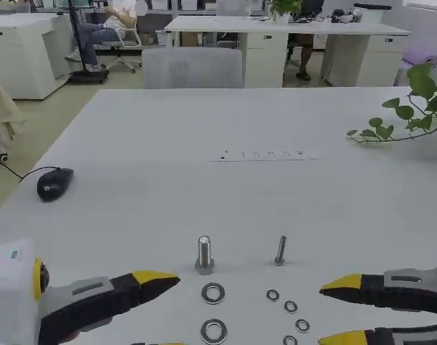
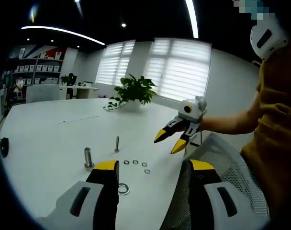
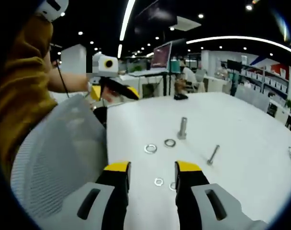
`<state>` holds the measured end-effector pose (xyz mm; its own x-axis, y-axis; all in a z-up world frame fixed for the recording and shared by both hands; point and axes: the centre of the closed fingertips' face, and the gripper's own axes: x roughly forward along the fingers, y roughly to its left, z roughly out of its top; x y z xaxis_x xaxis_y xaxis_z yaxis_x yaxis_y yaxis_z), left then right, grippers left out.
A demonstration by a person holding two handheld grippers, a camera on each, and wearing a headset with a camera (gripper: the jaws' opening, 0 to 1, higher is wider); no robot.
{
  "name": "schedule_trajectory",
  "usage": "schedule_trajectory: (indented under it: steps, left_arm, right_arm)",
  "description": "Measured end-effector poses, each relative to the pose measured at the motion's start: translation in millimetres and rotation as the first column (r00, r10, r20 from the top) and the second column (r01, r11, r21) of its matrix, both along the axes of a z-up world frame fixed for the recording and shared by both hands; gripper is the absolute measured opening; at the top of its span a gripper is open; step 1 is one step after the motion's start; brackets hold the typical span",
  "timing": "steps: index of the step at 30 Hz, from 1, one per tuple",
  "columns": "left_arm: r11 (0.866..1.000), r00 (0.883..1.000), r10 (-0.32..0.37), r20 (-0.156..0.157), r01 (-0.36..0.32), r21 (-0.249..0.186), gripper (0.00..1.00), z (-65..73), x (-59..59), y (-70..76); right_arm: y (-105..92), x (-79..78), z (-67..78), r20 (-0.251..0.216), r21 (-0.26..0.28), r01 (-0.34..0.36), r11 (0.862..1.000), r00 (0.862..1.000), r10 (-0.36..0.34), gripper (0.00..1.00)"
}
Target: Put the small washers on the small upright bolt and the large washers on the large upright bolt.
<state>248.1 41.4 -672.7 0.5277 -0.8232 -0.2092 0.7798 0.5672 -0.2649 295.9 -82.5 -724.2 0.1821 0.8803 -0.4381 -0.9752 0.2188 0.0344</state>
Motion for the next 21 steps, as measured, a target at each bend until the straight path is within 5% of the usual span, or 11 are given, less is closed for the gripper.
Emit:
schedule_trajectory:
  steps: [10,21]
  left_arm:
    - [1.000,1.000,-0.009,0.012,0.009,-0.008,0.57,5.1,2.8,-8.3]
    - [1.000,1.000,0.000,0.006,0.000,-0.003,0.57,2.9,-1.8,-6.6]
  right_arm:
    - [0.4,3.3,6.0,-0.006,0.020,0.019,1.000,1.000,-0.019,0.38]
    - [5.8,-4.6,-5.7,-0.022,-0.005,-0.007,1.000,1.000,0.007,0.38]
